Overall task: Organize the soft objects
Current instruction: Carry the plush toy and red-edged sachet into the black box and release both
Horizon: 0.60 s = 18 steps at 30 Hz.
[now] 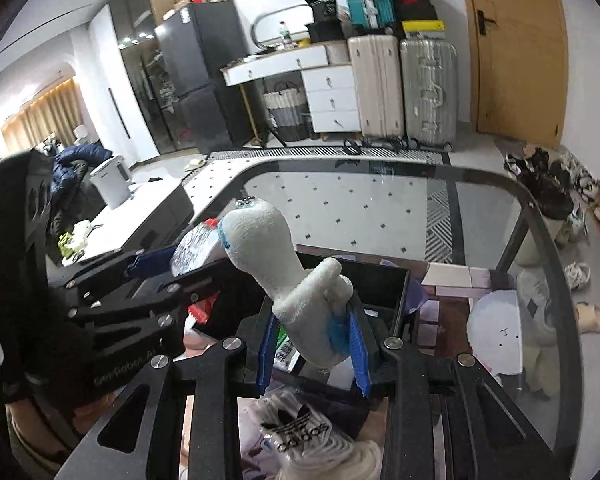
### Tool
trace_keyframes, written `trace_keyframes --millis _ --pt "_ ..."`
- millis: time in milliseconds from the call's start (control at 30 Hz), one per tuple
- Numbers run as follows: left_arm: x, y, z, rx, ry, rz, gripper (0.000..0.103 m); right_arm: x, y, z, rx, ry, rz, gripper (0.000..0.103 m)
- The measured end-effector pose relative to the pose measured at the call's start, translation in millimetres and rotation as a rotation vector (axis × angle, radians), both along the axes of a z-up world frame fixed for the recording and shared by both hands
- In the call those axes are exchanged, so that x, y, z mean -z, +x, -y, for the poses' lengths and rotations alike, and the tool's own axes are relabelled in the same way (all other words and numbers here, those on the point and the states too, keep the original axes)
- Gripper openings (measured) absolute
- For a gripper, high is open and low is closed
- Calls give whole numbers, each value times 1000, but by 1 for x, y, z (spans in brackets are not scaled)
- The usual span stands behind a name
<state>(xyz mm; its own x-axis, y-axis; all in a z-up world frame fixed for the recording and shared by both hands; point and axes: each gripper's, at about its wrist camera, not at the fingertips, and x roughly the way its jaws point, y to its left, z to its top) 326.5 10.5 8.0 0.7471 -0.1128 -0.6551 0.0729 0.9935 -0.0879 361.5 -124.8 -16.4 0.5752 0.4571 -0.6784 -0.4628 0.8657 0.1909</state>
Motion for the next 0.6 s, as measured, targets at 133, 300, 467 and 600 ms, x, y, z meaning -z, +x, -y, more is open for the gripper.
trace_keyframes --millis 133,300,467,600 --pt "15 15 -1 -7 -29 -53 43 20 20 -1 24 -5 -63 31" --pt "32 27 1 -33 -14 -97 43 45 36 -3 29 -34 -131 31" --pt "42 30 8 -21 7 -123 43 58 40 -2 22 -37 -151 32" --pt "48 32 9 -16 8 -143 43 62 40 -1 16 -32 -160 32"
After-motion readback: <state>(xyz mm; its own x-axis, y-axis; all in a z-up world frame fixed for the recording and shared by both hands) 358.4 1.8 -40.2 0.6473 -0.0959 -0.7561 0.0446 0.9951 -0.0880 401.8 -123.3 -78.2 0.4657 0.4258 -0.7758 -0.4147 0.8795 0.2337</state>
